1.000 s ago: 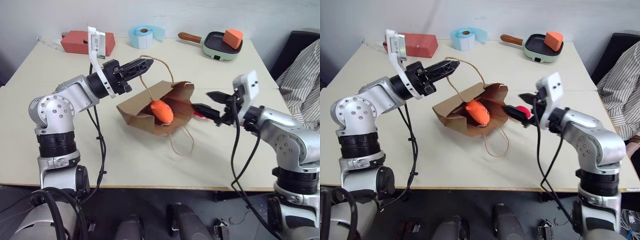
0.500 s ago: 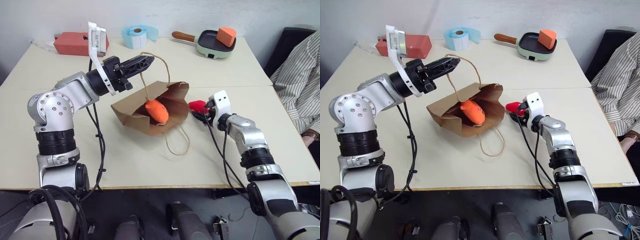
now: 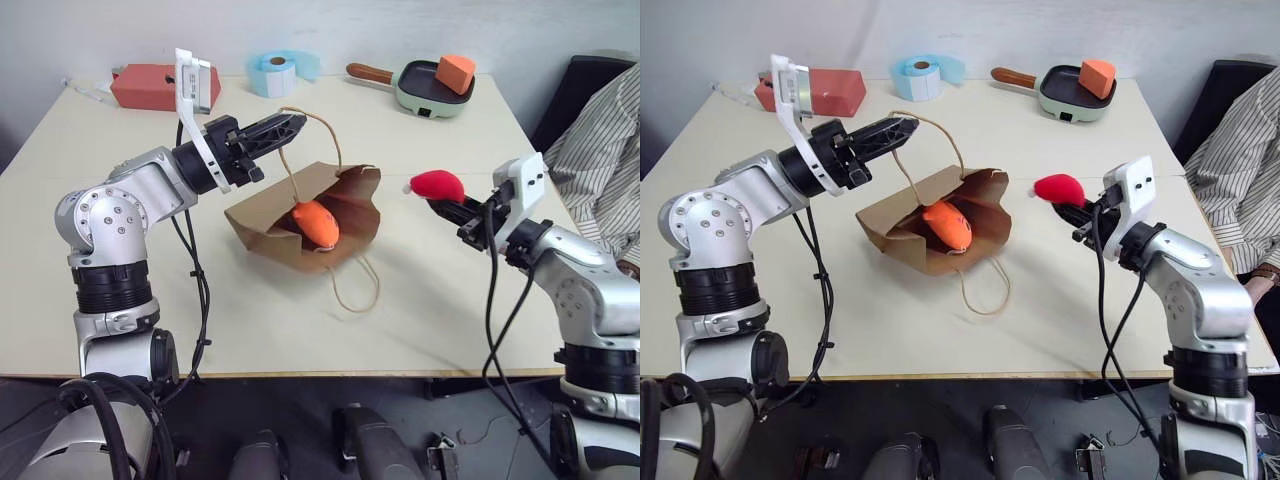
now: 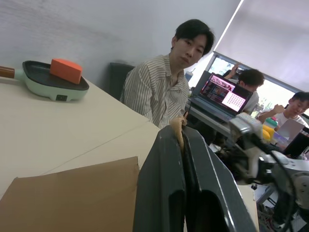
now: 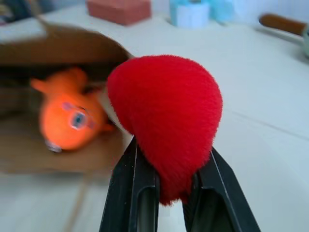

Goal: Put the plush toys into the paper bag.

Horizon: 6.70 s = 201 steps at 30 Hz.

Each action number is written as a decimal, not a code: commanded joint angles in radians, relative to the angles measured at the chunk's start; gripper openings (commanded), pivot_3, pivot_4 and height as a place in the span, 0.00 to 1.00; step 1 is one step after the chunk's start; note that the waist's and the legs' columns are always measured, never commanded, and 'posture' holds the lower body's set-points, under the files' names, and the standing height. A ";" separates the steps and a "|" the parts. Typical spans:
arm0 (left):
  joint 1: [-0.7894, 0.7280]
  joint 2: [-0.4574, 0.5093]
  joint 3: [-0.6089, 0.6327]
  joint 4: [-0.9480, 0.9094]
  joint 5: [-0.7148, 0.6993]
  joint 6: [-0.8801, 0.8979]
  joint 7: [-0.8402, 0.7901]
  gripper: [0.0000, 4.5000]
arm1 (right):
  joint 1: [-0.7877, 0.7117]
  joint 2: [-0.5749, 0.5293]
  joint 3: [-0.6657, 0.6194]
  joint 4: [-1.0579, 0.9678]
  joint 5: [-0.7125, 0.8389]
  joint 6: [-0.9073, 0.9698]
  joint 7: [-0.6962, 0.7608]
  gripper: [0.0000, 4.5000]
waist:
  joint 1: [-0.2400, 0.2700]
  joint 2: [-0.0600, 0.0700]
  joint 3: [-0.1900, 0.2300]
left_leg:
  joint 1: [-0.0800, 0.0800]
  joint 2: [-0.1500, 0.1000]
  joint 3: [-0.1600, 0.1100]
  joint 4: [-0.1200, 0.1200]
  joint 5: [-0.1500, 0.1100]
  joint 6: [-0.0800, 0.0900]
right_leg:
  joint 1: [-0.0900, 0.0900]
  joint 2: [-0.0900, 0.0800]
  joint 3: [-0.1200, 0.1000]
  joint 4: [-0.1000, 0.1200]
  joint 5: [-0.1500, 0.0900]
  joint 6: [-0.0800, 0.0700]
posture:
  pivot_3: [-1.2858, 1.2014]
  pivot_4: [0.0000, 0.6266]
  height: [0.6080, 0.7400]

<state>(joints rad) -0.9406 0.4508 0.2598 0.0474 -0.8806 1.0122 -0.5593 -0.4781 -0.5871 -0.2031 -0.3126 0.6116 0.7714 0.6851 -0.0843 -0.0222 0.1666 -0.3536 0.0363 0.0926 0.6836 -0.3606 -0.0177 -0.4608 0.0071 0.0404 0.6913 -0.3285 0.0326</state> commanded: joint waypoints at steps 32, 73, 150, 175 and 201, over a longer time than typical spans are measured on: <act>0.009 0.005 0.035 -0.034 -0.013 -0.038 0.001 0.00 | -0.200 0.280 0.251 0.089 -0.130 0.096 -0.070 1.00 | -0.011 -0.001 -0.001 | -0.003 0.000 -0.004 0.000 0.001 0.000 | -0.002 -0.002 -0.003 0.003 0.000 0.000 | 0.52 0.24 1.00; -0.160 -0.001 0.035 0.197 0.060 -0.068 0.002 0.00 | 0.073 0.125 0.542 0.262 -0.736 -0.821 0.032 0.58 | 0.003 -0.004 -0.001 | 0.000 -0.003 -0.001 0.002 0.001 0.001 | -0.001 -0.001 0.001 0.001 0.000 0.000 | 0.52 0.24 1.00; 0.751 0.294 0.078 -0.590 -0.106 -0.206 -0.007 1.00 | 0.075 -0.131 0.100 -0.031 0.019 -0.296 0.230 0.54 | 0.021 -0.004 -0.001 | 0.007 -0.002 -0.007 0.001 -0.001 0.003 | 0.015 -0.002 -0.004 -0.006 0.000 -0.001 | 0.52 0.24 1.00; 0.523 -0.057 -0.307 -0.207 0.451 -0.551 0.001 1.00 | -0.056 0.189 0.446 0.238 -0.355 -0.477 0.177 0.00 | 0.027 -0.004 -0.001 | 0.009 -0.001 -0.005 -0.001 -0.002 0.005 | 0.015 -0.002 -0.004 -0.008 0.000 -0.001 | 0.52 0.24 1.00; 0.186 0.046 -0.352 0.276 0.423 -0.725 -0.765 0.01 | 0.558 -0.240 -0.440 -0.438 0.320 -0.030 0.202 0.00 | 0.055 -0.004 -0.001 | 0.005 -0.002 -0.008 -0.001 -0.002 0.005 | 0.016 -0.001 -0.007 -0.012 0.000 -0.001 | 0.52 0.24 1.00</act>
<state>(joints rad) -0.7163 0.5056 -0.0735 0.2683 -0.4671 0.3342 -1.2504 0.0558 -0.8061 -0.5355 -0.6941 0.8578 0.7105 0.8892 -0.0298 -0.0263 0.1653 -0.3481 0.0342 0.0843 0.6828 -0.3627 -0.0129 -0.4443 0.0059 0.0336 0.6789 -0.3287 0.0322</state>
